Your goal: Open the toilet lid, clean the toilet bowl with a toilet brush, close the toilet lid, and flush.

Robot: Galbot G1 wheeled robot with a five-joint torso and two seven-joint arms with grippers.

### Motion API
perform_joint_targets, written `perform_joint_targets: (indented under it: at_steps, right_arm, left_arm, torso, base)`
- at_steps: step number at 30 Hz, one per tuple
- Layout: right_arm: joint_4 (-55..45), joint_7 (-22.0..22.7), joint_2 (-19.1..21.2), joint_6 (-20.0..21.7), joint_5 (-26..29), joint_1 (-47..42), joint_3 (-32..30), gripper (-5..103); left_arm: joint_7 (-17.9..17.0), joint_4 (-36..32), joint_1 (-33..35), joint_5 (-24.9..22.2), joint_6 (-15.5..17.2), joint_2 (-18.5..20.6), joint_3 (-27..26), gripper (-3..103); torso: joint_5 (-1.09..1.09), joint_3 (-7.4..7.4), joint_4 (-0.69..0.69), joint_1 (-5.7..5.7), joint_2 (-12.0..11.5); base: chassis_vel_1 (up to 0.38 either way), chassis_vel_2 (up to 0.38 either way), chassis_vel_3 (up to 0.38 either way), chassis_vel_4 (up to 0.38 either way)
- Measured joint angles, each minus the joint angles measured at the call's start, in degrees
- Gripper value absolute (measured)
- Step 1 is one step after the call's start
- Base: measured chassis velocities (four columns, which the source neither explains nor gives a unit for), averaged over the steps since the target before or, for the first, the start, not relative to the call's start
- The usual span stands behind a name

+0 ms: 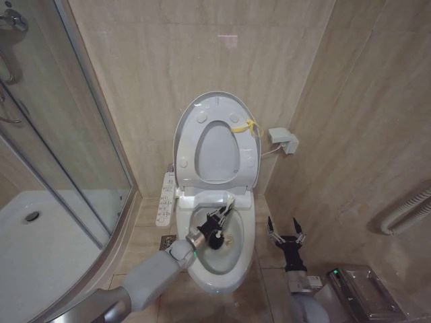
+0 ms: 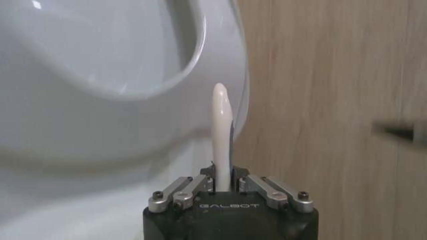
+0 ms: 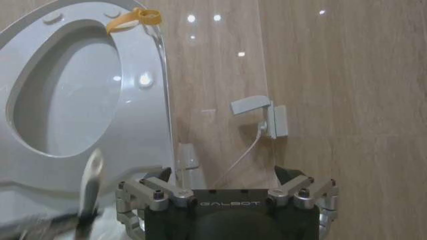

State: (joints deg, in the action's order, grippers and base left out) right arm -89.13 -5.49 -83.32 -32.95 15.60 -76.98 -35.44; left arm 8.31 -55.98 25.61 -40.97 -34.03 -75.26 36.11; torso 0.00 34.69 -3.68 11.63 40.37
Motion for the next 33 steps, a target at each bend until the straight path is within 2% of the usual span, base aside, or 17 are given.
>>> perform_joint_targets:
  at_steps: [5, 10, 15, 23, 33]
  right_arm:
    - [0.05, 0.01, -0.39, 0.02, -0.34, 0.02, 0.08, 100]
    - [0.22, 0.0, -0.31, -0.02, -0.35, -0.13, 0.0, 100]
    - [0.39, 0.02, -0.37, -0.04, -0.38, -0.05, -0.01, 100]
    - [0.39, 0.03, -1.1, -0.04, -1.04, 0.14, 0.3, 100]
    - [0.19, 0.06, -0.71, -0.04, -1.02, -0.24, 0.02, 100]
  left_arm:
    - [-0.52, -2.45, -0.58, -1.92, 0.41, -0.92, 0.57, 16]
    - [-0.15, 3.69, -0.18, 1.99, -0.72, -1.23, 0.61, 16]
    - [-0.21, 3.9, -0.12, 2.91, -0.8, -0.68, 0.26, 16]
    - [-1.21, -0.73, -0.84, -1.51, -0.39, -1.67, -0.56, 16]
    - [-0.95, 5.68, -0.1, 5.99, 0.74, -0.26, -0.37, 16]
  torso:
    - [0.01, 0.0, -0.01, 0.0, 0.0]
    - [0.0, 0.0, 0.04, 0.0, 0.0]
    - [0.0, 0.0, 0.03, 0.0, 0.0]
    - [0.0, 0.0, -0.02, 0.0, 0.0]
    - [-0.01, 0.0, 0.03, 0.0, 0.0]
  base:
    - [0.0, 0.0, 0.0, 0.0]
    - [0.0, 0.0, 0.0, 0.0]
    - [0.0, 0.0, 0.0, 0.0]
    - [0.0, 0.0, 0.0, 0.0]
    - [0.0, 0.0, 0.0, 0.0]
